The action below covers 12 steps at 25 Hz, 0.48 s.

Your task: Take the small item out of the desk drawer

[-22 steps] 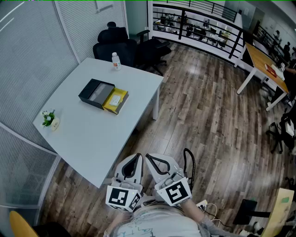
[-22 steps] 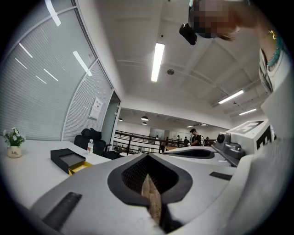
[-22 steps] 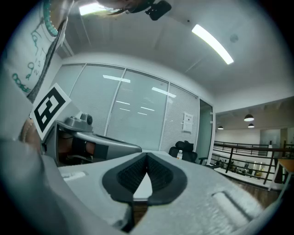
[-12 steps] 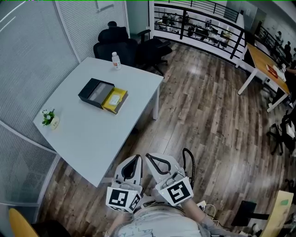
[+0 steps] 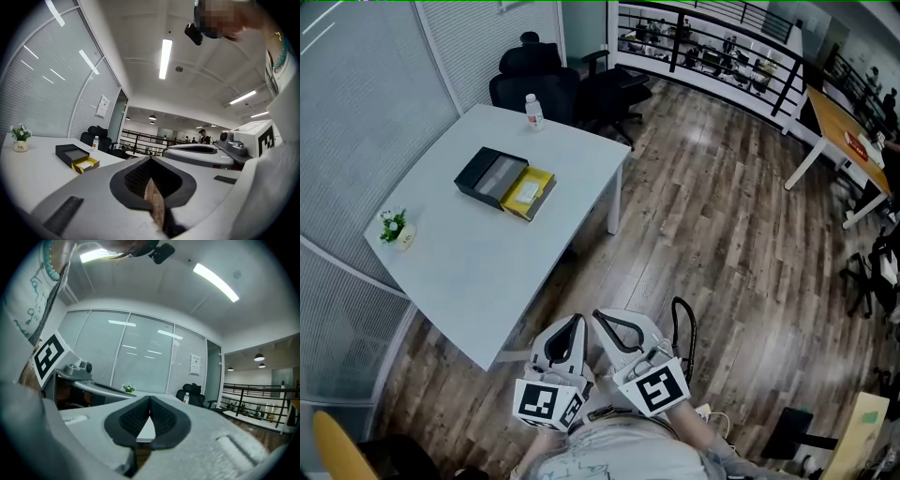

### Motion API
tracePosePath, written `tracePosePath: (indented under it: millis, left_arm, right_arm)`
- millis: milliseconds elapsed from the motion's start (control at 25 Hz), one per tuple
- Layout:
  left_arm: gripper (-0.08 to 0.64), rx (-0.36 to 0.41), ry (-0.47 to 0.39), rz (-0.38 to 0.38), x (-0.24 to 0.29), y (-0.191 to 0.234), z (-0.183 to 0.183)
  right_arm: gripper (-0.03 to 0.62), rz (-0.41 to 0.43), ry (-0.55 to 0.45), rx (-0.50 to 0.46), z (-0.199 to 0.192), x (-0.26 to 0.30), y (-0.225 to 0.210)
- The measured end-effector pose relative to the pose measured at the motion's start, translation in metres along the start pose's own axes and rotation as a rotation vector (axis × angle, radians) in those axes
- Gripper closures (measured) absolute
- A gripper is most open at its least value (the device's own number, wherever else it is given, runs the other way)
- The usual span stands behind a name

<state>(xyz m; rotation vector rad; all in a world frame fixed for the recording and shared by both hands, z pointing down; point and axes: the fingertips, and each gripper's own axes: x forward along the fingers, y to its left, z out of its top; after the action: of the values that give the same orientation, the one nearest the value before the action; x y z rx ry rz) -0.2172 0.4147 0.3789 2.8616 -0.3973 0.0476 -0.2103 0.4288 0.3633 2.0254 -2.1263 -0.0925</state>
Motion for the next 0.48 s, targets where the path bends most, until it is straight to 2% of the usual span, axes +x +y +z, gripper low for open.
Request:
tracePosePath:
  millis: [320, 480]
  left_arm:
    - [0.563, -0.002, 0.002, -0.032, 0.039, 0.027, 0.005]
    - [0.563, -0.002, -0.009, -0.068, 0.072, 0.049, 0.021]
  right_arm:
    - [0.589, -0.041, 0.015, -0.001, -0.005, 0.033, -0.031]
    - [0.589, -0.078, 0.004, 0.015, -0.001, 0.060, -0.056]
